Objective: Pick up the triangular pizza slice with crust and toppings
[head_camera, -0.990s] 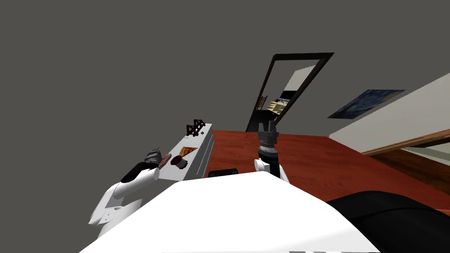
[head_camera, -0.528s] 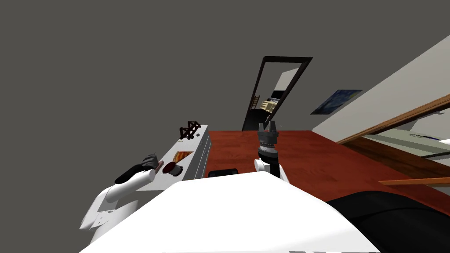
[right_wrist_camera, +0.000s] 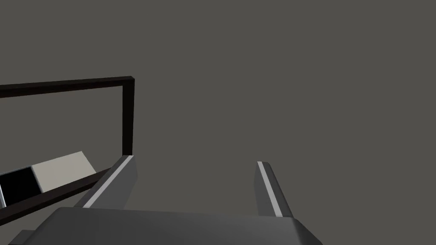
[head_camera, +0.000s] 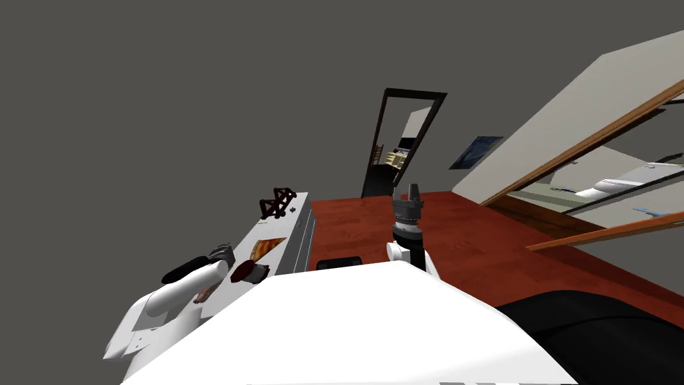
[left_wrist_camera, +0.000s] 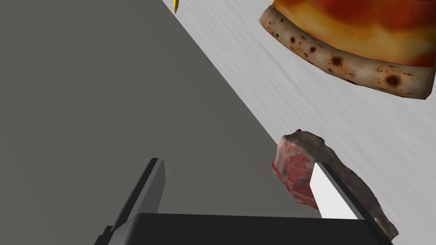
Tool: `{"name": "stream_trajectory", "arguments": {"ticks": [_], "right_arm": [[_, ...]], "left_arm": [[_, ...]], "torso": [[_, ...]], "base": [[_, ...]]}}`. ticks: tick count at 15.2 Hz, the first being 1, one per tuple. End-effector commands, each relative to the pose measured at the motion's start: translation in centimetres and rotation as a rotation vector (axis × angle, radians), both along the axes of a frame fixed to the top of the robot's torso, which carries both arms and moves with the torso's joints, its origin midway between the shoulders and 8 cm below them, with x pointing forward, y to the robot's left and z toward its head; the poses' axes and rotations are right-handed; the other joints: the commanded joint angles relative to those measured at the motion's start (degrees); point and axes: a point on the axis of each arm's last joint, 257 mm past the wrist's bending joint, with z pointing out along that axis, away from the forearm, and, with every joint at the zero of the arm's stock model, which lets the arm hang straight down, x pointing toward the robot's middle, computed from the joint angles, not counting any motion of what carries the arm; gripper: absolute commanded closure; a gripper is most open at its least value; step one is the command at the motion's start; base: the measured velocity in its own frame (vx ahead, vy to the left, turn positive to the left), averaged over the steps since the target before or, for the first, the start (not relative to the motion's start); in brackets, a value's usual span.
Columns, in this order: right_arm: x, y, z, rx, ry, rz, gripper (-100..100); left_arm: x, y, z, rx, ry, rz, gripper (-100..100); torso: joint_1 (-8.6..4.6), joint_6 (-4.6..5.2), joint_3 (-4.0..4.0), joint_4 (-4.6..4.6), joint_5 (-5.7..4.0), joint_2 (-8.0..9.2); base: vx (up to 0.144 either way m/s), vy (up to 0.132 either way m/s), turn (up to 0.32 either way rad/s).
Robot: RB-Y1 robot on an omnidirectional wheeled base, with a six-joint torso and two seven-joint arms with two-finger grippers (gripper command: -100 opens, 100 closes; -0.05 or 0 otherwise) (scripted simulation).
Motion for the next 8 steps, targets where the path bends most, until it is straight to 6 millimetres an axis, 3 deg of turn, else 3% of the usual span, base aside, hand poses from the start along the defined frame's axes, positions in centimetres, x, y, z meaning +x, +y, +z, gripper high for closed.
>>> {"name": "stream_trajectory", "arguments": {"ticks": [1,3,4,8], "right_arm": [[0.0,0.0,0.0,0.0,0.0,0.0,0],[0.0,0.0,0.0,0.0,0.0,0.0,0],[0.0,0.0,0.0,0.0,0.0,0.0,0],[0.0,0.0,0.0,0.0,0.0,0.0,0]], "left_arm": [[-1.4,0.3,-1.2,-0.042,0.035,0.034,-100],[-1.8,0.1,-1.6,-0.057,0.052,0.039,-100],[-3.1,0.6,-2.5,-0.095,0.072,0.077,-100],[-5.1,0.6,-4.0,-0.161,0.121,0.121,-100]], "torso": [[0.0,0.0,0.0,0.0,0.0,0.0],[0.02,-0.06,0.0,0.0,0.01,0.01],[0.0,-0.08,0.02,0.0,0.01,0.03],[0.0,-0.01,0.01,0.0,0.0,0.01]], "base": [[0.026,0.022,-0.297],[0.016,0.019,-0.042],[0.018,0.006,-0.225],[0.022,0.017,-0.24]]}}
